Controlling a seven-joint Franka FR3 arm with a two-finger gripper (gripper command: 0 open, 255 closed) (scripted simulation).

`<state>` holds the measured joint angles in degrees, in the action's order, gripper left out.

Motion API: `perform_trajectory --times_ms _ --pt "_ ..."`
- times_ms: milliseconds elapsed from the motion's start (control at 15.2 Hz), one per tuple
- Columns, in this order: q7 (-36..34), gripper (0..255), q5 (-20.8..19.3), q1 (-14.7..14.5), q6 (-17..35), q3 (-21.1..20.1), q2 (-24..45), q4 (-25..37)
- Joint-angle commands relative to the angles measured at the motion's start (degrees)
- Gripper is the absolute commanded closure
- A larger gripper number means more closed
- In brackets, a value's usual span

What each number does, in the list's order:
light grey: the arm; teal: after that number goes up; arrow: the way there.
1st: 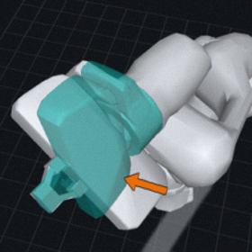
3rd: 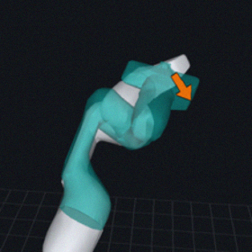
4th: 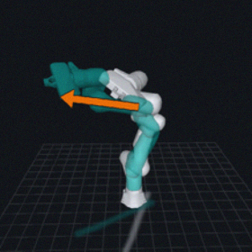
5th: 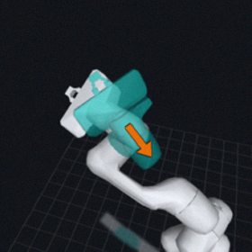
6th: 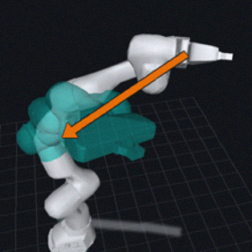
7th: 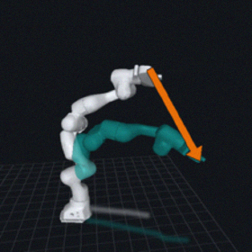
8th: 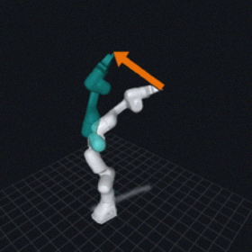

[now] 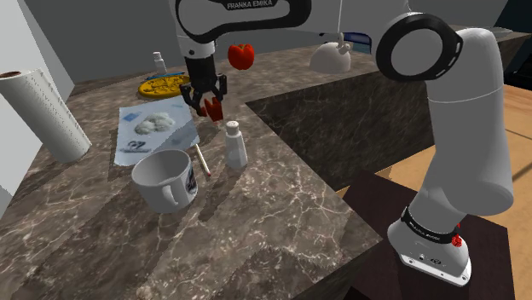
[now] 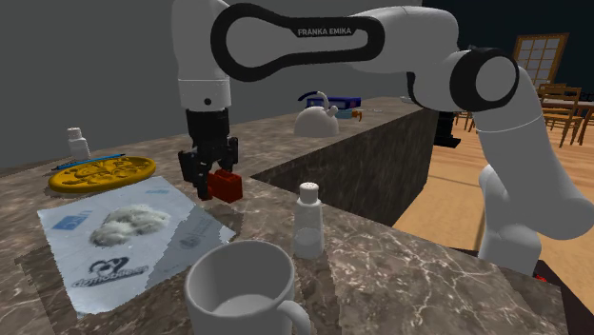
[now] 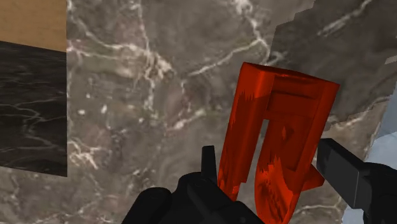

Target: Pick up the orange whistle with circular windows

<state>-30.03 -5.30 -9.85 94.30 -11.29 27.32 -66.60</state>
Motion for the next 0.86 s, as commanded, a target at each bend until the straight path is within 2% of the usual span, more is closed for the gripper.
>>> perform_trajectory --times_ms 0,396,660,792 --pt "0.0 255 -0.1 -0.2 -1.8 0.0 0.3 2.1" --pt "0.1 255 -0.4 -0.9 -7.9 0.0 2.6 10.5" --pt "0.2 255 -0.9 -1.8 -12.9 0.2 5.4 18.3" --pt "0.2 255 -0.9 -1.8 -13.1 0.2 5.5 18.6"
